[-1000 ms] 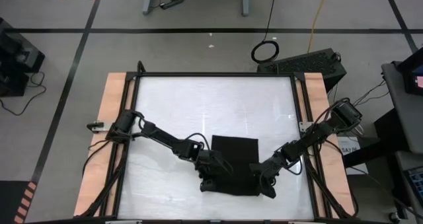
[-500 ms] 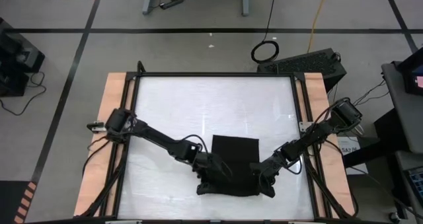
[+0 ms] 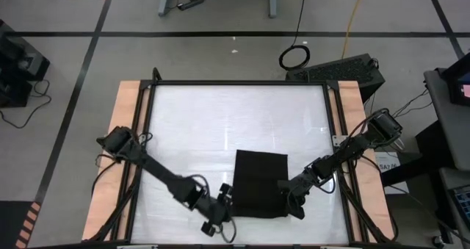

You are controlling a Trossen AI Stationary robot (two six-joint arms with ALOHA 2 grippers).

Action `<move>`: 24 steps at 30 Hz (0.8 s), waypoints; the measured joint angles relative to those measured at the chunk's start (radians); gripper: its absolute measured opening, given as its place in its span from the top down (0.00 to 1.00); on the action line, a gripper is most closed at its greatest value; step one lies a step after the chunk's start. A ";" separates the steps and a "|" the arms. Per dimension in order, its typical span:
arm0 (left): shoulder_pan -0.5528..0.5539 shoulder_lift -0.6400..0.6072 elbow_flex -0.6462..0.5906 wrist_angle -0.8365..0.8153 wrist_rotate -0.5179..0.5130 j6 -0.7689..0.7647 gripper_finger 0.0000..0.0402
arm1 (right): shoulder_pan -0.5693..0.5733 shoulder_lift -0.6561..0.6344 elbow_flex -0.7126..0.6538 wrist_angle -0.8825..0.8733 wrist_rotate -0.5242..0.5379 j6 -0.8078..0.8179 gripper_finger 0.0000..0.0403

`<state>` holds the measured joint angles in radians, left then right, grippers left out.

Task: Roll towel
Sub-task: Roll the towel

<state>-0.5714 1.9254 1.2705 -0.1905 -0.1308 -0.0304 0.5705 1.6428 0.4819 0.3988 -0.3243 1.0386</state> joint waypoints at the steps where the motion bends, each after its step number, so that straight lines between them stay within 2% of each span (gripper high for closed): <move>1: -0.010 0.011 0.000 0.012 -0.017 0.014 0.56 | 0.000 0.000 0.000 0.000 0.000 0.000 0.99; 6: -0.020 0.071 0.000 0.069 -0.019 0.011 0.56 | -0.002 0.000 0.000 0.002 0.001 0.002 0.99; 11: -0.011 0.103 -0.001 0.071 -0.140 0.012 0.56 | -0.002 0.001 -0.001 0.009 0.003 0.012 0.99; 15: 0.019 0.134 -0.001 0.071 -0.068 0.010 0.56 | -0.002 0.001 -0.001 0.015 0.004 0.017 0.99; 20: 0.050 0.150 0.001 0.079 -0.034 -0.047 0.57 | -0.002 0.002 -0.002 0.020 0.004 0.022 0.99; 24: 0.074 0.157 0.003 0.081 0.024 -0.066 0.66 | -0.002 0.002 -0.002 0.026 0.007 0.025 0.99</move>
<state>-0.4975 2.0823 1.2732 -0.1096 -0.1068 -0.0969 0.5686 1.6444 0.4798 0.4249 -0.3172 1.0632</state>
